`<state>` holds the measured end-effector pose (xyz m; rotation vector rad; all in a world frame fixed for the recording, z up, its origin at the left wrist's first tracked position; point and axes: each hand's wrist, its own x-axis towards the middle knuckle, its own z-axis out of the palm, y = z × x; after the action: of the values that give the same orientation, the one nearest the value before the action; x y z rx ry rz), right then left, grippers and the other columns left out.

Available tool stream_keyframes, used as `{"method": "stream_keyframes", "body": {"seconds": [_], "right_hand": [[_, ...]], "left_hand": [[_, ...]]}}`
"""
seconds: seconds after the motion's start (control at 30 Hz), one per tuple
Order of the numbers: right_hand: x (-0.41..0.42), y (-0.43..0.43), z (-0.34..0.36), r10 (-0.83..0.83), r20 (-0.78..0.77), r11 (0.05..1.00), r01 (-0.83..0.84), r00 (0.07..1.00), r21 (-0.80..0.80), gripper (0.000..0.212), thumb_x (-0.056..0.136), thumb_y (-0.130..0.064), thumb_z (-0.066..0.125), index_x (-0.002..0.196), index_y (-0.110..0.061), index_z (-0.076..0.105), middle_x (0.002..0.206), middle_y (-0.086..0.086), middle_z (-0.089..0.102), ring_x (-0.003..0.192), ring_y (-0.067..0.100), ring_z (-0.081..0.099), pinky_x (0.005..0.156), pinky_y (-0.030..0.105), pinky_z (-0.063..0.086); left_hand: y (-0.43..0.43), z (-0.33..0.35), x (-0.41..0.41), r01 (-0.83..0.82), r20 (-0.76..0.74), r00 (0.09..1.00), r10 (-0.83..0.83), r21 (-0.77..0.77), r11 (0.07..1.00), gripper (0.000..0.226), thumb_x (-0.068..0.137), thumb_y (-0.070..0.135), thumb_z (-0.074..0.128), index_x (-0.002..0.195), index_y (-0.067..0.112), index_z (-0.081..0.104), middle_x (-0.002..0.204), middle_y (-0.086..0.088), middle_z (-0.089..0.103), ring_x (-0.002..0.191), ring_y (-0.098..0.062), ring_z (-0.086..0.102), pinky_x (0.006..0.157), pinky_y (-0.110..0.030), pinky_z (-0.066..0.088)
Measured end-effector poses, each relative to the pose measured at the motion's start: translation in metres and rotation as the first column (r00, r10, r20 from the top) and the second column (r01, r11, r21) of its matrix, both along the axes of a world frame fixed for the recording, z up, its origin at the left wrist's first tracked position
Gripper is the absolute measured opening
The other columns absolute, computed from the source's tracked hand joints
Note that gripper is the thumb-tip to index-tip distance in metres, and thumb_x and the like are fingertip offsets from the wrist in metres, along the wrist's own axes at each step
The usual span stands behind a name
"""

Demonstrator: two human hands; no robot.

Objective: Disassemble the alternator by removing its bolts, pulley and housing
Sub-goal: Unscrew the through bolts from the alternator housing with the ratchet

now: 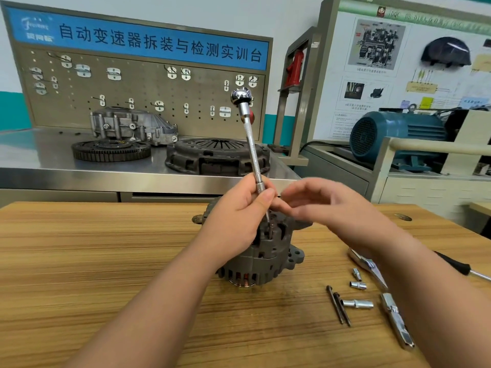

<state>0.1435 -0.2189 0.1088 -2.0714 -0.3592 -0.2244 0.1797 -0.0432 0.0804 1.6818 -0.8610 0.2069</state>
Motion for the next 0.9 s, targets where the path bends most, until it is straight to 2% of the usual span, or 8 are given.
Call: {"method": "stream_keyframes", "body": {"seconds": [0.1,0.17,0.3,0.4,0.5,0.67,0.8,0.9], "right_hand": [[0.005,-0.003,0.005,0.097,0.008,0.963,-0.096,0.995,0.251,0.032,0.082,-0.007,0.058,0.112,-0.013,0.065,0.114,0.007,0.070,0.112,0.019,0.064,0.098,0.036,0.050],[0.008,0.003,0.007,0.185,0.009,0.927,-0.177,0.983,0.330,0.041,0.077,-0.016,0.055,0.118,-0.012,0.062,0.115,0.006,0.071,0.112,0.018,0.064,0.093,0.031,0.053],[0.014,0.019,0.012,0.274,0.041,0.854,-0.263,0.961,0.450,0.045,0.083,-0.025,0.053,0.126,-0.012,0.057,0.117,0.008,0.070,0.108,0.020,0.066,0.082,0.028,0.056],[0.017,0.026,0.018,0.262,0.068,0.839,-0.262,0.963,0.476,0.046,0.085,-0.034,0.049,0.128,-0.018,0.055,0.115,0.002,0.071,0.108,0.016,0.066,0.075,0.026,0.054],[0.020,0.027,0.024,0.295,0.094,0.788,-0.298,0.951,0.540,0.042,0.091,-0.045,0.045,0.128,-0.026,0.053,0.115,0.002,0.071,0.112,0.017,0.064,0.086,0.029,0.053],[0.024,0.036,0.040,0.323,0.103,0.700,-0.311,0.941,0.643,0.045,0.101,-0.051,0.023,0.123,-0.026,0.053,0.109,0.003,0.073,0.097,0.021,0.070,0.082,0.032,0.055],[0.027,0.048,0.051,0.422,0.077,0.599,-0.341,0.904,0.725,0.057,0.100,-0.055,0.021,0.116,-0.013,0.057,0.098,0.001,0.075,0.072,0.018,0.071,0.062,0.027,0.054],[0.032,0.056,0.058,0.457,0.043,0.550,-0.320,0.888,0.771,0.055,0.099,-0.057,0.026,0.121,-0.013,0.052,0.091,-0.005,0.074,0.063,0.012,0.068,0.054,0.021,0.049]], "left_hand": [[-0.002,0.000,0.002,0.024,-0.008,1.000,-0.024,0.049,0.999,0.018,0.103,0.019,0.040,0.091,0.028,0.050,0.086,0.012,0.075,0.089,-0.012,0.065,0.084,-0.017,0.044],[-0.003,-0.001,0.004,0.035,0.014,0.999,-0.036,0.063,0.997,0.021,0.101,0.021,0.041,0.089,0.034,0.051,0.089,0.010,0.075,0.097,-0.013,0.067,0.095,-0.035,0.047],[-0.006,0.000,0.004,0.044,0.032,0.998,-0.045,0.038,0.998,0.025,0.091,0.031,0.043,0.082,0.051,0.055,0.099,-0.005,0.071,0.101,-0.032,0.066,0.093,-0.057,0.048],[-0.007,0.000,0.006,0.052,0.026,0.998,-0.053,0.037,0.998,0.026,0.091,0.032,0.042,0.085,0.054,0.055,0.103,0.010,0.070,0.105,-0.027,0.065,0.091,-0.057,0.048],[-0.006,0.000,0.006,0.067,0.014,0.998,-0.067,0.045,0.997,0.025,0.092,0.031,0.043,0.087,0.053,0.054,0.097,0.026,0.068,0.108,-0.011,0.065,0.095,-0.048,0.049],[-0.007,-0.003,0.010,0.065,0.025,0.997,-0.066,0.048,0.997,0.016,0.100,0.022,0.043,0.095,0.034,0.053,0.099,0.026,0.070,0.097,-0.026,0.066,0.087,-0.045,0.051],[-0.007,-0.003,0.008,0.048,0.025,0.998,-0.050,0.072,0.996,0.021,0.095,0.028,0.044,0.104,0.045,0.053,0.104,0.023,0.070,0.103,0.000,0.063,0.093,-0.035,0.049],[-0.006,-0.003,0.008,0.028,0.021,0.999,-0.030,0.098,0.995,0.024,0.093,0.034,0.043,0.110,0.048,0.051,0.106,0.022,0.070,0.100,-0.003,0.064,0.094,-0.041,0.050]]}}
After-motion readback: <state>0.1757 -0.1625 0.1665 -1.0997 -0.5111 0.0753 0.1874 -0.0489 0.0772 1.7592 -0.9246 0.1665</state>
